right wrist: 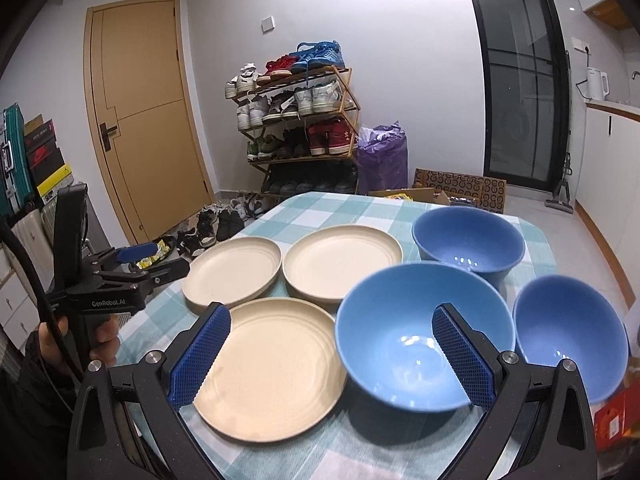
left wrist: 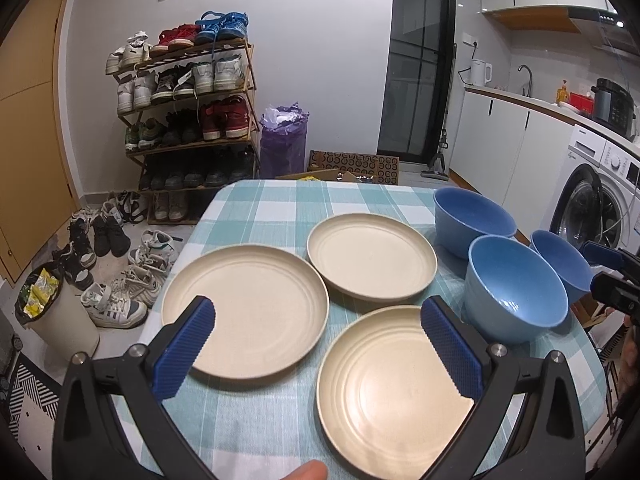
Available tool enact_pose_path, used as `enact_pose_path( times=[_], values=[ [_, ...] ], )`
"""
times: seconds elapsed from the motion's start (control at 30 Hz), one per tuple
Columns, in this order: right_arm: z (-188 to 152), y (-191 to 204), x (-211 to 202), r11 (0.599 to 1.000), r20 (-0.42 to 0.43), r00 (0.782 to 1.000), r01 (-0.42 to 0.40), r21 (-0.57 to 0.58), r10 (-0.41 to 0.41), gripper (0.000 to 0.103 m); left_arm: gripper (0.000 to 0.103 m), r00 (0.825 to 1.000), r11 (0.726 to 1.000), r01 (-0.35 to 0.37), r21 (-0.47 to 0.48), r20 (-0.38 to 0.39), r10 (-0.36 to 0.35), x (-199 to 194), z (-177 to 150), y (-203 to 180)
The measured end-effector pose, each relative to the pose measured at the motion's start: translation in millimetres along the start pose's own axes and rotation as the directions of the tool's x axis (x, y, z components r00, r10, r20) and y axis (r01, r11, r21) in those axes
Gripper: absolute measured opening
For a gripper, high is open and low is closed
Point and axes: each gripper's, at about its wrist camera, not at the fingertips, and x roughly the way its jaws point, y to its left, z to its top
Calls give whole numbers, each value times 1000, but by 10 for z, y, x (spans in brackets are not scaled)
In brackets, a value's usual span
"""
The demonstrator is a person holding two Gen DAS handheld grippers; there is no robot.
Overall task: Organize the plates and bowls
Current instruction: 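Move both grippers forward toward the nearest cream plate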
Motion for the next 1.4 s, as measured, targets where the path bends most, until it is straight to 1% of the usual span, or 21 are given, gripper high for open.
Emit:
enact_pose_path(
  times=[0.1, 0.3, 0.43, 0.67, 0.77, 0.87, 0.97, 1.1, 1.4],
  values=[
    [127, -34, 31, 1000, -1, 1000, 0, 4, 0, 103, 103, 1000, 1000, -10, 10, -2, 10, 35, 71, -1],
    [384, -91, 119, 1000, -10, 1000, 6, -7, -6, 103, 103, 999, 1000, -29, 6, -35, 29, 175, 200, 40],
    [544, -120, 179, 1000, -15, 1000, 12, -16, -12, 103, 103, 999, 1000, -25, 6, -46, 25, 265, 290, 61],
    [765, -180, 309, 1000, -24, 1000, 20, -13, -20, 103, 103, 998, 999, -26, 39, -54, 28, 398, 488, 33],
    [862, -199, 359, 1000, -19, 1000, 21, -20, -22, 103, 103, 998, 999, -14, 29, -56, 16, 449, 561, 53],
    [944, -221, 409, 999, -20, 1000, 21, -25, -22, 103, 103, 998, 1000, -4, 21, -61, 6, 502, 617, 64],
    [1037, -241, 469, 999, -24, 999, 26, -33, -26, 103, 103, 999, 1000, -4, 26, -50, 5, 541, 680, 65],
    [1116, -290, 550, 1000, -33, 999, 21, -20, -21, 103, 103, 998, 1000, 16, 23, -58, -15, 612, 752, 73],
    [1231, -359, 781, 1000, -83, 996, 23, -2, -23, 103, 103, 997, 999, 8, 32, -79, -5, 748, 873, 96]
  ],
)
